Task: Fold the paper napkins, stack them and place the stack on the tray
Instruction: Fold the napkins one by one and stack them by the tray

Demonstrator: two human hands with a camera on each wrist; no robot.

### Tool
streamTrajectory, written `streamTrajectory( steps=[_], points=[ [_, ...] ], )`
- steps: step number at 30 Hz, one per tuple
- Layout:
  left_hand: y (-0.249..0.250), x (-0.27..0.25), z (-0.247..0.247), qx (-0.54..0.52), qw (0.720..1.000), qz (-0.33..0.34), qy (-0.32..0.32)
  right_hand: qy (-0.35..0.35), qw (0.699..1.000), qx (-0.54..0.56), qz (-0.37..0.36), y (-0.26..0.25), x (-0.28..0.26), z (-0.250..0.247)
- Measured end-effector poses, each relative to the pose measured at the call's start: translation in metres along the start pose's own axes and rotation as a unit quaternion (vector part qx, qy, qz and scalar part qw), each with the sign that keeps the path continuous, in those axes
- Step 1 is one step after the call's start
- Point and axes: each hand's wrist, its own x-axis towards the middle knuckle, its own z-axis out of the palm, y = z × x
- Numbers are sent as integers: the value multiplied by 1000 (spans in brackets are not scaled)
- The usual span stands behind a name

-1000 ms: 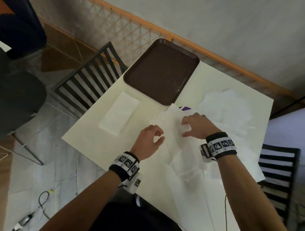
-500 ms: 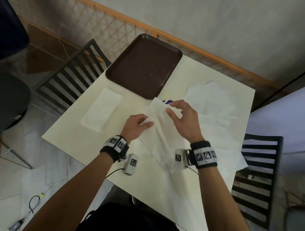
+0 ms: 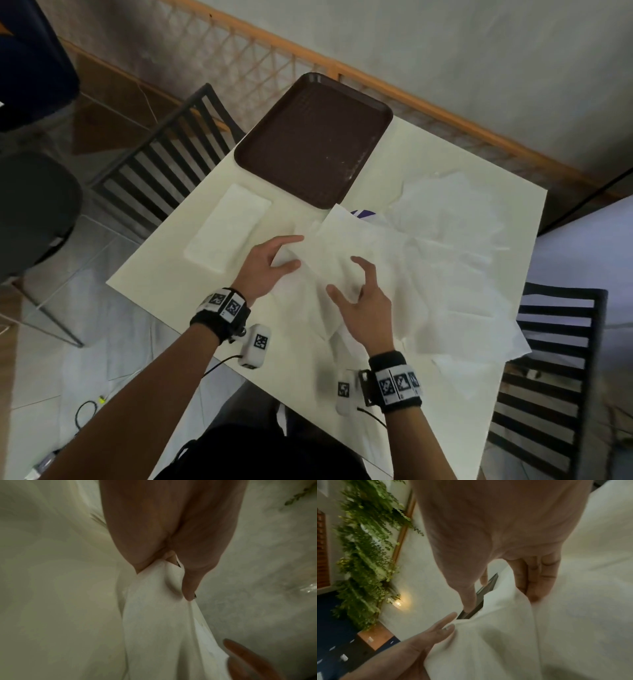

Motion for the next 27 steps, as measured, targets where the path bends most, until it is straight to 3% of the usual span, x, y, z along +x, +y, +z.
streamTrajectory(
  steps=[4,7,9,13,19,22,25,27],
  points=[
    [4,-9,-14,19,999,4,36,-3,992,122,28,-5,0,-6],
    [11,-35,-26,10,999,-12,48,-74,983,168,22,-11,-14,-14],
    [17,-57,-32,-23,998,-24,55,-105,983,153,5,-16,-23,-19],
    [34,-79,-46,-53,996,-33,61,-88,994,61,-19,-29,-19,-34],
    [35,-30,-62,150,983,-31,106,-104,994,19,6,-43,33,-29],
    [13,4,-63,235,967,-55,76,-149,988,-10,45,-42,67,-12],
    [-4,22,-66,294,953,-52,44,-142,985,-96,13,-35,91,6],
    [-5,24,-74,277,959,-44,46,-111,990,-84,-30,-41,96,7]
  ],
)
